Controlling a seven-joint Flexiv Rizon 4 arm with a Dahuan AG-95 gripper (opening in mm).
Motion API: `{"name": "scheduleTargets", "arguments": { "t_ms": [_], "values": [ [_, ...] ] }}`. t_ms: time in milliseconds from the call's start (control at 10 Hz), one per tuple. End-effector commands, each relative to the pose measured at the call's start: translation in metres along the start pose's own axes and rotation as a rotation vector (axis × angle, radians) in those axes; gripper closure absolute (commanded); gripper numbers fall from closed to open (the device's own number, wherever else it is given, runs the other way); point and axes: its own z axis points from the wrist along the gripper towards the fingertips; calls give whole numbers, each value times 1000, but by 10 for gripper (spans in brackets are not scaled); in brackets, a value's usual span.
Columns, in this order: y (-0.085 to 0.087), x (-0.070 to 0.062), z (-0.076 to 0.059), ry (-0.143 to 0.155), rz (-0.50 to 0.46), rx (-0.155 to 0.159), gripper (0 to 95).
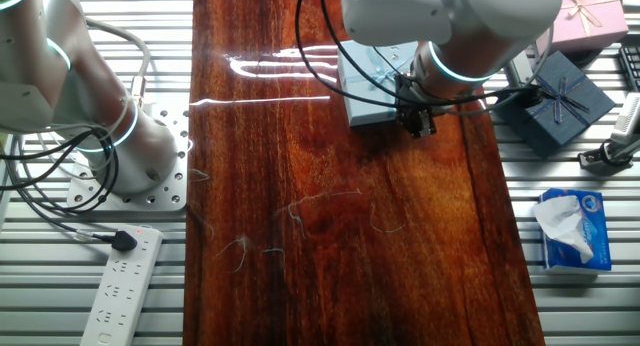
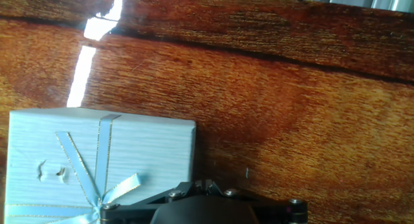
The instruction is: Slide the outer casing onto the gift box
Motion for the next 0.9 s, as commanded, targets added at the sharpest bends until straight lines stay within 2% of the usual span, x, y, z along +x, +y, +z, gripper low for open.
{"name": "scheduleTargets", "arguments": {
  "t_ms": [100, 900],
  "values": [
    [0, 1, 0, -1, -1, -1, 950],
    [2, 3, -1, -2, 0, -5, 950]
  ]
}}
